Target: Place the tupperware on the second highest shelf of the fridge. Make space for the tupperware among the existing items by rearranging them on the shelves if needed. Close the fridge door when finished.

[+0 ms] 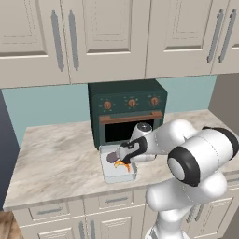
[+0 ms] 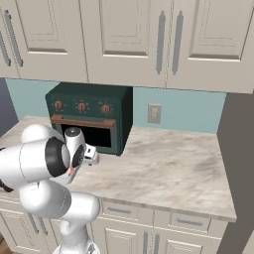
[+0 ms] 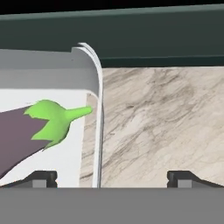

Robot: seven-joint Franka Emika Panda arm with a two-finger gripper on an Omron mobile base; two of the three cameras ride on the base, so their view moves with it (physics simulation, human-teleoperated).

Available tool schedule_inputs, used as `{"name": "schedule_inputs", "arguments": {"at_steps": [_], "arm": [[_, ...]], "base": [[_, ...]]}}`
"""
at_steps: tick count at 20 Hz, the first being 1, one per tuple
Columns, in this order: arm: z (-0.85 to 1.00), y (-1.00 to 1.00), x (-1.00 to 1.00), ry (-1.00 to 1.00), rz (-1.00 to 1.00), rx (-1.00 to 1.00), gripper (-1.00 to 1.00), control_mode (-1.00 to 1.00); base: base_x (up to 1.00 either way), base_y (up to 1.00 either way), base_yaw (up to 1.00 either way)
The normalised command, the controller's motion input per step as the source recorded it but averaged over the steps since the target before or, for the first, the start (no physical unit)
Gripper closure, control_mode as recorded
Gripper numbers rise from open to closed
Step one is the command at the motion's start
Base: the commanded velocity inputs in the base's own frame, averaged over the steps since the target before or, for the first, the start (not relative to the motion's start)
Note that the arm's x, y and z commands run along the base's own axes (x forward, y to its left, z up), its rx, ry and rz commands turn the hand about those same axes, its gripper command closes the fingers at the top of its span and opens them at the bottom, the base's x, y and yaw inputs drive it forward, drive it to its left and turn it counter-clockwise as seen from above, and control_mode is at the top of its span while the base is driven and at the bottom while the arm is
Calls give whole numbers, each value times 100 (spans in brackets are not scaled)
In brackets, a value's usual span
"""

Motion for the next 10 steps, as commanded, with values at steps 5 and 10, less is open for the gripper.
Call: {"name": "schedule_inputs", "arguments": {"at_steps": [5, 10], "arm": [[-19, 0, 0, 1, 0, 0, 100, -100], [-35, 0, 0, 1, 0, 0, 100, -100]], "base": [[0, 0, 0], [0, 0, 0]]}}
